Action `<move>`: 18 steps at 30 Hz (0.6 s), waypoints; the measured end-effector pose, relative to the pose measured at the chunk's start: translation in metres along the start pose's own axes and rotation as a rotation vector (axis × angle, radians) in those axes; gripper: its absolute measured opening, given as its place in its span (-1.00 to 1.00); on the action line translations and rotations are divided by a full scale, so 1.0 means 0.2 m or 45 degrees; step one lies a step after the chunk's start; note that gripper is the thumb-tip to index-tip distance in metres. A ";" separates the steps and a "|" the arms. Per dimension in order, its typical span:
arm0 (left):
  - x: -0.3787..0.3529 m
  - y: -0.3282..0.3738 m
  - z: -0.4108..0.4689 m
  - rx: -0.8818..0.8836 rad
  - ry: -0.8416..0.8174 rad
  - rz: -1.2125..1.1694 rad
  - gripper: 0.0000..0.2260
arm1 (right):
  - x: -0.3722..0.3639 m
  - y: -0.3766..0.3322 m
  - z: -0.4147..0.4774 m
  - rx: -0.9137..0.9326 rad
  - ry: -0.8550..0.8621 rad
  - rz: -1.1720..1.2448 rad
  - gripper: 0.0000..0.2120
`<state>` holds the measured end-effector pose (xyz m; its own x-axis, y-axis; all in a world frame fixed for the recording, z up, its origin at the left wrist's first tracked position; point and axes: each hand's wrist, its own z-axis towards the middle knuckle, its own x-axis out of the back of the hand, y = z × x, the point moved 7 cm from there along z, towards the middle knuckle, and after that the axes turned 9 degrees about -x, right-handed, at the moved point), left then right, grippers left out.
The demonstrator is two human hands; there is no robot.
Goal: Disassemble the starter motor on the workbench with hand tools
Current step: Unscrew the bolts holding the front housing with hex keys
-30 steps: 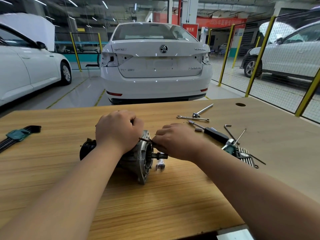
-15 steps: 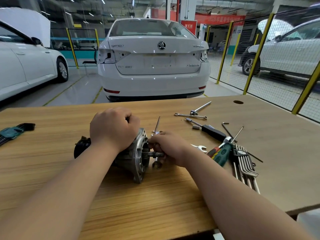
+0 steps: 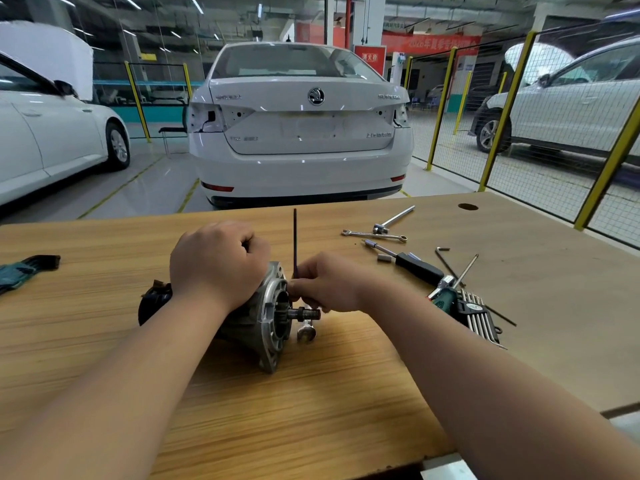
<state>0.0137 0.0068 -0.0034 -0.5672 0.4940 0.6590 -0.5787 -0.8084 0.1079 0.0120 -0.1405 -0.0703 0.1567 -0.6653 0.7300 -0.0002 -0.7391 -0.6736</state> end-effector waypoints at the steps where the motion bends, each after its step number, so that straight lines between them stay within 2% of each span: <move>1: 0.00 0.00 0.00 -0.003 0.001 0.000 -0.72 | 0.02 -0.03 -0.02 0.068 0.075 -0.143 -0.73; 6: 0.00 0.00 0.00 -0.006 -0.010 0.000 -0.73 | 0.02 -0.19 -0.13 0.514 0.294 -0.939 -0.78; 8: 0.00 0.00 0.00 -0.011 -0.012 -0.012 -0.74 | 0.01 -0.23 -0.15 0.627 0.346 -1.100 -0.76; 11: 0.00 0.01 0.00 -0.019 -0.014 -0.025 -0.74 | 0.02 -0.25 -0.17 0.680 0.360 -1.176 -0.74; 15: 0.00 0.00 0.00 -0.016 -0.013 -0.043 -0.74 | 0.04 -0.20 -0.18 0.610 0.369 -1.024 -0.75; 17: 0.00 0.00 0.00 -0.020 -0.003 -0.052 -0.74 | 0.10 -0.10 -0.13 0.345 0.369 -0.618 -0.78; 18: 0.01 0.00 0.00 -0.019 0.012 -0.057 -0.74 | 0.12 -0.04 -0.11 0.168 0.335 -0.260 -0.78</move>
<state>0.0126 0.0072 -0.0027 -0.5459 0.5329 0.6466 -0.6122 -0.7805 0.1264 -0.0058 -0.1532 -0.0456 -0.1191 -0.5220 0.8446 0.1351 -0.8513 -0.5070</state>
